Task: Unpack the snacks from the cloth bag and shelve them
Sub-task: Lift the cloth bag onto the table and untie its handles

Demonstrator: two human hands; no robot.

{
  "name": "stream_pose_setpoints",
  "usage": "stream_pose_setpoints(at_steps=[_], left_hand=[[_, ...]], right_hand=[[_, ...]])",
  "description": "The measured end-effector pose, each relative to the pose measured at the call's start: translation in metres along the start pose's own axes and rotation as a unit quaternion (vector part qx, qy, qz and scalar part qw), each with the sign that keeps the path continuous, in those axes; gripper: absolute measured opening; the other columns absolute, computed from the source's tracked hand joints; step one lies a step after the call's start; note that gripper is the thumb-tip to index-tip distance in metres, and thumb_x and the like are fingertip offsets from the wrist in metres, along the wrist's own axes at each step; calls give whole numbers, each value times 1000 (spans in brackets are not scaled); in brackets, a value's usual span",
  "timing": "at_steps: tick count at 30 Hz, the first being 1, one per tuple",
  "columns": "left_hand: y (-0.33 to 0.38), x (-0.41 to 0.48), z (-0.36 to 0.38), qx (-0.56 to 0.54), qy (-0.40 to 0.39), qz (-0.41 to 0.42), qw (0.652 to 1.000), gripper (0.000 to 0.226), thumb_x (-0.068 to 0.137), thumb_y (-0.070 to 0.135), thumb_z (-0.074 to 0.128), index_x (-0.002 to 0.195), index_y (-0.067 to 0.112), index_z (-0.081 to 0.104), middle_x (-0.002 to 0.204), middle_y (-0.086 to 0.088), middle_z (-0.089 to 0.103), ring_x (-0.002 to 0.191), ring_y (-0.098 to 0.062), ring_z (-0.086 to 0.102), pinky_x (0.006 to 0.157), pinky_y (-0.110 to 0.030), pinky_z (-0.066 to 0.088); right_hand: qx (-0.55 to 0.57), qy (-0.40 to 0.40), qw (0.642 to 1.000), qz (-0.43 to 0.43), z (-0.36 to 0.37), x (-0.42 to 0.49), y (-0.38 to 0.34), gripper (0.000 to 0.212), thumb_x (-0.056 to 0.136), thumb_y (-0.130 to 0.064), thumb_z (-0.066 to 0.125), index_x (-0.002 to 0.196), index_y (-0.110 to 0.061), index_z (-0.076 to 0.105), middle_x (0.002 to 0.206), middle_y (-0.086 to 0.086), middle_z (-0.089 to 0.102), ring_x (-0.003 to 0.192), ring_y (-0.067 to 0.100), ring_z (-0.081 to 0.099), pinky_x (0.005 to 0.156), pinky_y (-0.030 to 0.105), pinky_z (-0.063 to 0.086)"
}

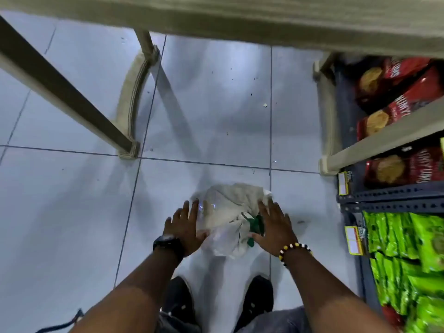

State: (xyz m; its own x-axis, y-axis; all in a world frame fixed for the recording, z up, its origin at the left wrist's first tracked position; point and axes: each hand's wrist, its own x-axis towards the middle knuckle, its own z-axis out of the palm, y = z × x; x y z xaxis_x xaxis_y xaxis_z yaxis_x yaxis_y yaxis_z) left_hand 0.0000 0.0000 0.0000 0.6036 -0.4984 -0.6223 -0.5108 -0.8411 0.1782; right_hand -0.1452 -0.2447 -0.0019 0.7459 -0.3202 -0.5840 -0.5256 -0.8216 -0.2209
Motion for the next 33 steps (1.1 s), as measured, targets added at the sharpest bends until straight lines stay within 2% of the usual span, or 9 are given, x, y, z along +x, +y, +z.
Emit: stream_pose_setpoints(at_steps=[2, 4, 6, 8, 10, 14, 17, 25, 33], left_hand=[[-2, 20, 15, -26, -13, -27, 999, 107, 81, 75, 44, 153, 27, -18, 163, -10, 18, 140, -33, 37, 106, -48, 39], [-4, 35, 28, -33, -27, -45, 998, 102, 82, 67, 48, 155, 27, -11, 148, -7, 44, 122, -33, 54, 93, -44, 46], [-1, 45, 37, 10, -23, -32, 999, 73, 90, 44, 45, 154, 27, 16, 129, -3, 61, 110, -30, 61, 86, -40, 44], [3, 52, 35, 42, 5, -22, 999, 46, 92, 27, 41, 137, 32, 46, 121, 1, 67, 107, -28, 63, 87, -37, 42], [7, 55, 30, 32, 26, -31, 999, 40, 92, 21, 40, 125, 33, 58, 117, 1, 68, 106, -27, 64, 86, -36, 42], [10, 49, 13, 38, 42, -17, 998, 47, 92, 17, 39, 133, 37, 53, 115, 0, 66, 104, -29, 63, 82, -37, 45], [8, 39, -1, 21, 56, -21, 998, 41, 91, 16, 42, 122, 31, 62, 110, -2, 66, 101, -30, 64, 78, -37, 47], [9, 7, -34, -49, 62, -69, 995, 31, 86, 12, 45, 102, 23, 70, 102, -2, 69, 96, -30, 65, 73, -35, 51], [15, -50, -114, -40, 78, -60, 994, 32, 85, 14, 46, 101, 28, 70, 99, 0, 71, 92, -28, 67, 71, -32, 48]], right_hand=[[31, -26, 999, 10, 19, 21, 2, 110, 77, -63, 62, 152, -39, -14, 160, -1, -26, 152, 27, -4, 118, 59, 16], [41, -66, 997, 20, 33, 44, 1, 113, 73, -66, 65, 150, -45, -16, 163, 0, -19, 151, 27, 8, 117, 57, 23], [33, -95, 995, 12, 45, 61, -1, 107, 75, -63, 65, 152, -44, -8, 165, 2, 7, 146, 28, 28, 112, 52, 34], [10, -99, 995, -12, 49, 69, -4, 84, 85, -53, 60, 153, -37, 14, 154, 4, 36, 136, 27, 43, 106, 45, 41], [15, -67, 997, -25, 48, 67, -7, 61, 92, -38, 56, 148, -31, 33, 142, 5, 51, 128, 26, 51, 100, 39, 45], [3, -19, 1000, -17, 28, 49, -10, 56, 89, -20, 54, 143, -26, 42, 129, 6, 56, 116, 29, 57, 90, 38, 49], [23, -1, 1000, -13, 7, 38, -13, 58, 87, -12, 53, 143, -22, 44, 127, 11, 56, 113, 33, 57, 87, 40, 50], [59, -12, 998, -32, -37, 15, -43, 58, 84, -5, 54, 140, -18, 49, 124, 12, 58, 109, 36, 61, 86, 37, 50], [61, 7, 997, -36, -111, -51, -76, 63, 78, 0, 54, 138, -18, 50, 122, 11, 60, 105, 37, 63, 83, 37, 51]])
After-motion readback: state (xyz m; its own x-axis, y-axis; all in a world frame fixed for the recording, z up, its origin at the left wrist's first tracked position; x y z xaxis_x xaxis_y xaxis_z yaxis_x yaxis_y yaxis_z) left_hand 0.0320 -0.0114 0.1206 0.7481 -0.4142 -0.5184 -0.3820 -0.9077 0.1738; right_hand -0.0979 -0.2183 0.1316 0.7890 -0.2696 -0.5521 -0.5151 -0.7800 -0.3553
